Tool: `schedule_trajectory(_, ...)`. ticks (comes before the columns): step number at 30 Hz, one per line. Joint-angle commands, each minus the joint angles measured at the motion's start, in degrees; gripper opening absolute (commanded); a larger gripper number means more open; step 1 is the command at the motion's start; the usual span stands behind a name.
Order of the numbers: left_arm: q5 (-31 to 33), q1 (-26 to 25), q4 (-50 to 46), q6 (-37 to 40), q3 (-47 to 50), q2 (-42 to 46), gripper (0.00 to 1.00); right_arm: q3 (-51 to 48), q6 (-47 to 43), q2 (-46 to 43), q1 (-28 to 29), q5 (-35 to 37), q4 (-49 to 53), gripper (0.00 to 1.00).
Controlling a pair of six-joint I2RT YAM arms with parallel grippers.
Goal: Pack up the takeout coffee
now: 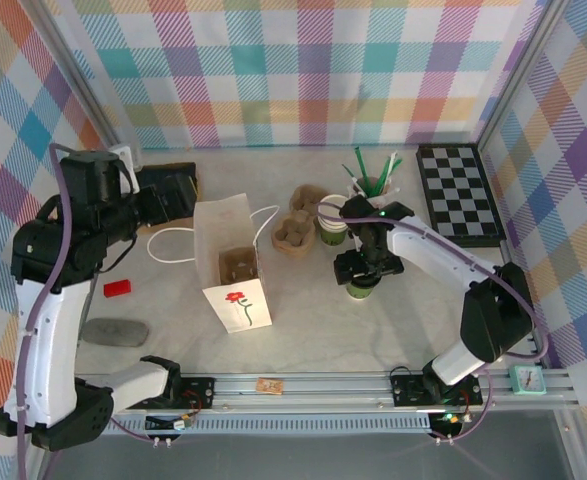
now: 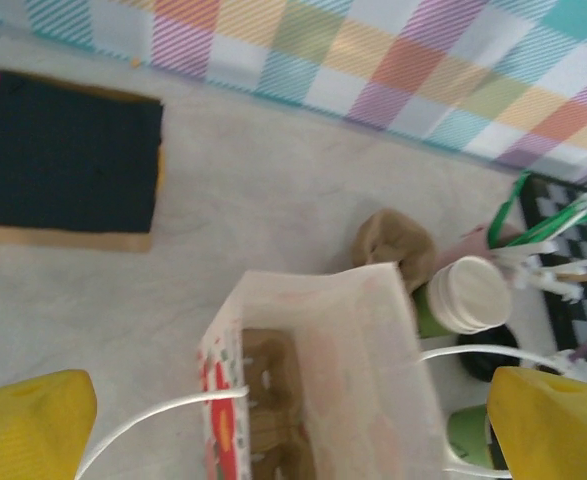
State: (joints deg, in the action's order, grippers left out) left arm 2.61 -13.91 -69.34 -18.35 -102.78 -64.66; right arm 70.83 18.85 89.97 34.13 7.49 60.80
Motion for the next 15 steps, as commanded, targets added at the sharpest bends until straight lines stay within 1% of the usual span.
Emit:
schedule_trajectory(1, -1.1, 2.1, -2.2, 1.3, 4.6, 1.3, 1.0, -0.8, 0.7, 0.7, 0.3, -0.4, -1.4, 0.99)
schedule_trajectory(4, -2.6, 4.0, -1.1, 1.4, 9.3, 2.8, 1.0, -1.5, 0.7, 1.1, 0.3, -0.6, -2.3, 0.99)
schedule_trajectory(7, -6.2, 5.8, 0.3, 1.2, 13.6, 3.1, 1.0, -1.9, 0.9, 1.9, 0.3, -0.2, -3.3, 0.99)
schedule_trajectory(9, -8.3, 6.0, 0.9, 1.0, 15.7, 3.3, 1.0, -1.8, 1.1, 2.2, 0.3, 0.3, -3.6, 0.99)
schedule_trajectory(15, -11.3, 6.1, -0.3, 0.9, 19.8, 4.3, 1.0, -1.7, 1.2, 2.3, 0.3, 1.0, -4.1, 0.99)
